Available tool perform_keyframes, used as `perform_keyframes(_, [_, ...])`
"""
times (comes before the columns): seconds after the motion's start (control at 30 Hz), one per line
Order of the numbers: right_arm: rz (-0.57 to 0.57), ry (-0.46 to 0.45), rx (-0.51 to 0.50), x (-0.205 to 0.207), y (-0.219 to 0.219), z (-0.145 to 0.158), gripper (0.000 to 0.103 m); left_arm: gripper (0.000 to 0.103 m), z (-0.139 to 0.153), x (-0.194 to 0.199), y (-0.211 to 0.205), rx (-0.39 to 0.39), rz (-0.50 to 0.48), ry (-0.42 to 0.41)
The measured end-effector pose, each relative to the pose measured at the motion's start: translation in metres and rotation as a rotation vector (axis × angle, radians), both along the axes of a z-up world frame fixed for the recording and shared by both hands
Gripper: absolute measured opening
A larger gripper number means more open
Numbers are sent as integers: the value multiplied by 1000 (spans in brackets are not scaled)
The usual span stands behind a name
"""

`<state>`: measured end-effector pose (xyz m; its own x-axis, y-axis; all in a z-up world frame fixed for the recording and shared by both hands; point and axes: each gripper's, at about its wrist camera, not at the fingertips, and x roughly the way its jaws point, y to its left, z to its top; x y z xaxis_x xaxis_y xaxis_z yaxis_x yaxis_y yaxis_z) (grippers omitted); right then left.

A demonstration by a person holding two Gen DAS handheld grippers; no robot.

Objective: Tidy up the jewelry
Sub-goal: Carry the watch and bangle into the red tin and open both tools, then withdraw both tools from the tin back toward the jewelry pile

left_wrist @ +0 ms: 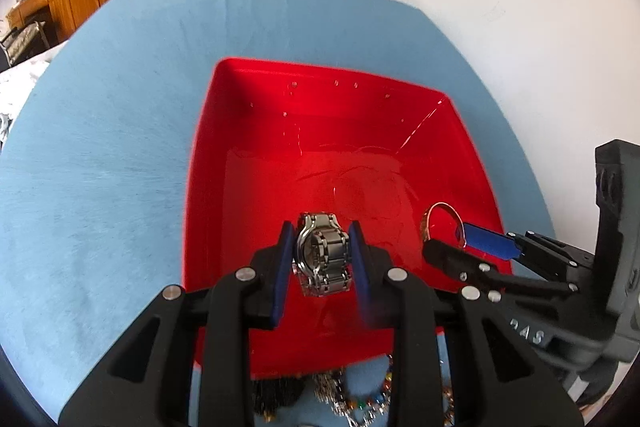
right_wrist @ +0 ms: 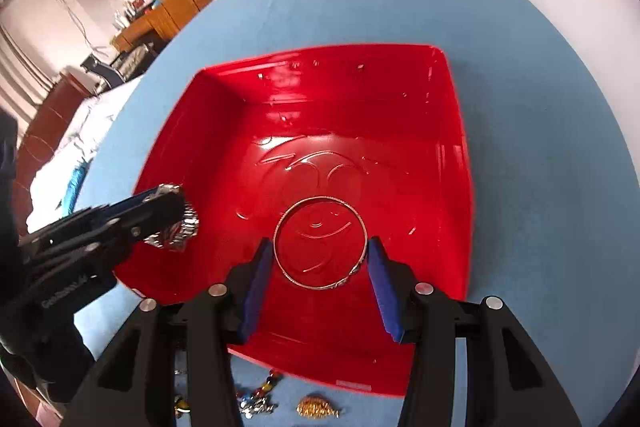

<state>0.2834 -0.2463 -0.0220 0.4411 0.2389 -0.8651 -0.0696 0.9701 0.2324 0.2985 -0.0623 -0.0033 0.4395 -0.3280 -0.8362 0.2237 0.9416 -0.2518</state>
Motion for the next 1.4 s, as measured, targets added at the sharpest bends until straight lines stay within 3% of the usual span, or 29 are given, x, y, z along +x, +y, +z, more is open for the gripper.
perform_keyframes(0.13, [12,5,-50,3,4,-10,50,28,-14,10,-5,2,-5,48])
perform_keyframes(0.27, [22,-12,-36,-1,3,-7,51,30,-8,9,-2,-3,-6,27])
perform_keyframes(0.47, [34,-65,1,-20,-4,12,53,34,11,-22,11,22,-5,-23])
perform_keyframes(0.67, [66,-79,31,-62,-9,22,53,37,13,-68,34,59,1,1])
perform_keyframes(0.73, [80,-68,65,-77,-11,24,53,44,8,-83,37,86,2,20])
perform_keyframes(1.03, [109,15,105,-123,-6,6,53,51,-24,-132,41,80,-23,141])
perform_keyframes(1.4, [131,84,117,-151,1,-21,53,47,-52,-153,33,86,-56,173])
